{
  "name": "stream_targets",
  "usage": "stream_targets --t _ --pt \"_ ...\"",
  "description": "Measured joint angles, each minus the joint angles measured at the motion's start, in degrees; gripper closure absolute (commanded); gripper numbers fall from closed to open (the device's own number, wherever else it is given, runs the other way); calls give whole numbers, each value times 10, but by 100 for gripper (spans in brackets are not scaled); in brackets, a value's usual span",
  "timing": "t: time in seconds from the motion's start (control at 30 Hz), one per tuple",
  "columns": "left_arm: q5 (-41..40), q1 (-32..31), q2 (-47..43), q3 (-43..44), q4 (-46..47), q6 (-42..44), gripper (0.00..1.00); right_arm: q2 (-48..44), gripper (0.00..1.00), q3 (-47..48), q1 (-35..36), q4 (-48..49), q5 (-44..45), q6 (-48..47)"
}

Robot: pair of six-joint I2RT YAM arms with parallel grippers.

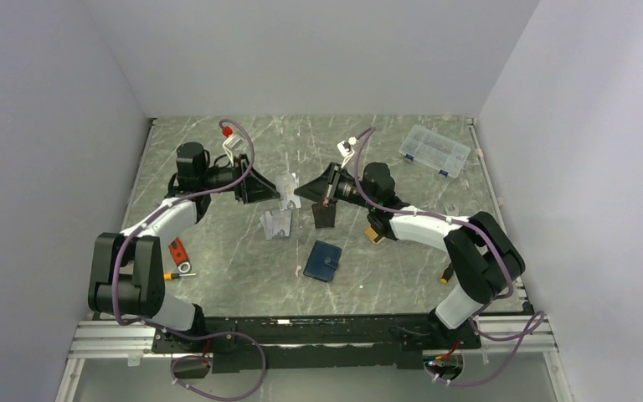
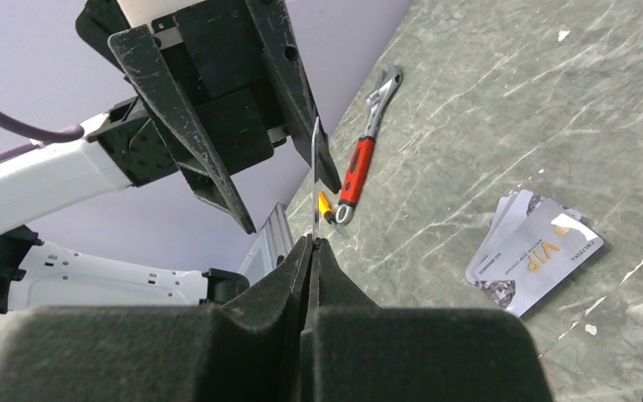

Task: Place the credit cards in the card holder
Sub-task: Pick up the credit card from the storage box.

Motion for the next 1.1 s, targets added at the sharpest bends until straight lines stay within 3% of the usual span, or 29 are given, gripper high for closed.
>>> stream_targets --t 0.2,0.43,0.87,1.0,1.1 --pt "0 1 0 -21 87 -77 60 6 100 3 2 1 5 5" --pt "-2 5 0 -24 134 -119 84 12 100 21 10 8 6 5" --pt "3 5 0 -25 166 -153 95 35 100 26 16 62 -18 40" --pt "8 5 1 -25 180 -170 99 59 90 26 9 108 -43 77" --pt "14 5 2 -25 199 -190 100 65 90 28 7 124 -55 90"
